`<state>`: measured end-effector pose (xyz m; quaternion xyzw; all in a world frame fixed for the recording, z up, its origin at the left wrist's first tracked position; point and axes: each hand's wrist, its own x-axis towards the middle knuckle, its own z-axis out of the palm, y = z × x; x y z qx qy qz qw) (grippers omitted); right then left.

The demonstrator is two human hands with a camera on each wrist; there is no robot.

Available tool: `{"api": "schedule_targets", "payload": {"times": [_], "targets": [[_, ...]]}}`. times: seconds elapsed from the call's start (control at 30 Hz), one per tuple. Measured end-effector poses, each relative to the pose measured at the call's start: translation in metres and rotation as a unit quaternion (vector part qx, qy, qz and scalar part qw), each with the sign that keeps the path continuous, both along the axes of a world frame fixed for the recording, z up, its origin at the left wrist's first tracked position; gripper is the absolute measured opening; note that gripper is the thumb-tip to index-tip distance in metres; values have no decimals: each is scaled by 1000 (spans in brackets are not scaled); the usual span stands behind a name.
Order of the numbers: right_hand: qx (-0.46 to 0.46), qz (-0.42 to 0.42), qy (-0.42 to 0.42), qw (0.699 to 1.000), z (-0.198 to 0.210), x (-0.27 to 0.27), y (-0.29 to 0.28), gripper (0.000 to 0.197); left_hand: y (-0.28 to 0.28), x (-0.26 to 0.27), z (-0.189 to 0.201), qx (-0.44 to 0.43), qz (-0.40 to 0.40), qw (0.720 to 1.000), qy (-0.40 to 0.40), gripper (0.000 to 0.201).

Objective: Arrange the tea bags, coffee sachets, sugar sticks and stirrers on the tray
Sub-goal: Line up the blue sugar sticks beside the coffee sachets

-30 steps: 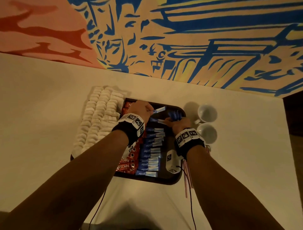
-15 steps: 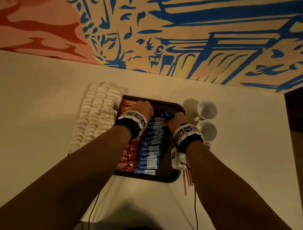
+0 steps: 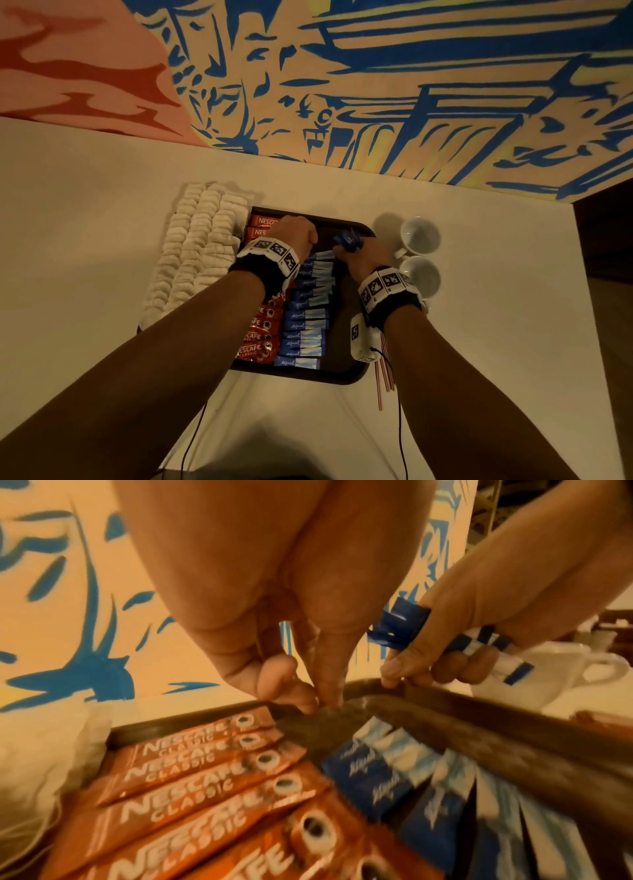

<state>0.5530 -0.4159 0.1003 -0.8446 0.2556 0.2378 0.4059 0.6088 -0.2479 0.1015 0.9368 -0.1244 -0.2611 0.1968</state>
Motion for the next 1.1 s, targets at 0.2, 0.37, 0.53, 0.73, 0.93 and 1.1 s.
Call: {"api": "schedule_targets", "payload": {"times": [0.2,0.37,0.53,0.73,0.93,1.1], "targets": [[87,52,-76,992,38,-16,1,29,6,-18,58,-155,106,981,-43,12],[179,75,-140,971,88,-37,6,26,19,-49,111,-327,155,932,-6,15],[222,105,-165,955,127,-56,9,30,29,-87,158,-409,160,898,11,24],[188,194,-199,942,162,-87,24,22,34,-122,186,-422,148,894,-3,27],[129,240,-228,935,187,-114,26,23,34,-150,206,-452,132,882,-12,19],[259,117,-229,931,189,-129,19,18,38,-162,215,-465,175,868,2,15]]}}
